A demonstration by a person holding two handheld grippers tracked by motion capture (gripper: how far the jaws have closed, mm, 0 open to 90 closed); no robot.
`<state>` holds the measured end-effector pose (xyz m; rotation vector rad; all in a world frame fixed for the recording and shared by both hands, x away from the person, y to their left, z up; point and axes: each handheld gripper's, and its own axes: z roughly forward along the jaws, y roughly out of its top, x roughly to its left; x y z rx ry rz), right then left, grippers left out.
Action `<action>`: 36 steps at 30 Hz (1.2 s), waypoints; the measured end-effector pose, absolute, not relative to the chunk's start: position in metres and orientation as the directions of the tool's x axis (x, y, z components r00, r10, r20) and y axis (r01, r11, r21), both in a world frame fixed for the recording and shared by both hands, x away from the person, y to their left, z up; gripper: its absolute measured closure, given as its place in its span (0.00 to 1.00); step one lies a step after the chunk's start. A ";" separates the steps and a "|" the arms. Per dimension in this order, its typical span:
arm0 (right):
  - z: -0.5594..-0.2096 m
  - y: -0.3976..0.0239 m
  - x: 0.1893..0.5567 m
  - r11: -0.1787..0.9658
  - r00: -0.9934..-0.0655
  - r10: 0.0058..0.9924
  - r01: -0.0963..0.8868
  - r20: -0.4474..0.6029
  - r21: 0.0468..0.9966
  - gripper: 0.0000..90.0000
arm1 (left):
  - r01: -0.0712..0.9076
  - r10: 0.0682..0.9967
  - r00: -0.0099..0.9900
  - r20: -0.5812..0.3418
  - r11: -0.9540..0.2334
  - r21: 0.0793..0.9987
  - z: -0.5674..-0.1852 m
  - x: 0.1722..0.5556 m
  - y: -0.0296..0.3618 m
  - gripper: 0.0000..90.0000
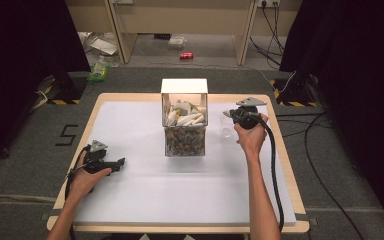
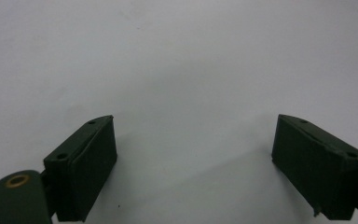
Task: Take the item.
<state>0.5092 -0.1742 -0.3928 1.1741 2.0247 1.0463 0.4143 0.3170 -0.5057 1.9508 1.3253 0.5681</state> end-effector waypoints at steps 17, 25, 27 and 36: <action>-0.396 -0.170 0.511 0.310 -0.457 0.886 0.452 -0.081 0.837 0.94 | 0.617 0.925 0.380 -0.028 -0.230 0.752 -0.506 0.414 0.317 0.14; -0.392 -0.173 0.509 0.303 -0.451 0.889 0.448 -0.080 0.841 0.91 | 0.617 0.924 0.380 -0.029 -0.230 0.752 -0.506 0.414 0.317 0.14; -0.391 -0.174 0.509 0.302 -0.449 0.890 0.448 -0.080 0.841 0.90 | 0.617 0.925 0.380 -0.029 -0.230 0.752 -0.506 0.414 0.317 0.14; -0.386 -0.177 0.505 0.295 -0.453 0.889 0.446 -0.071 0.845 0.88 | 0.618 0.925 0.379 -0.029 -0.230 0.752 -0.506 0.414 0.317 0.14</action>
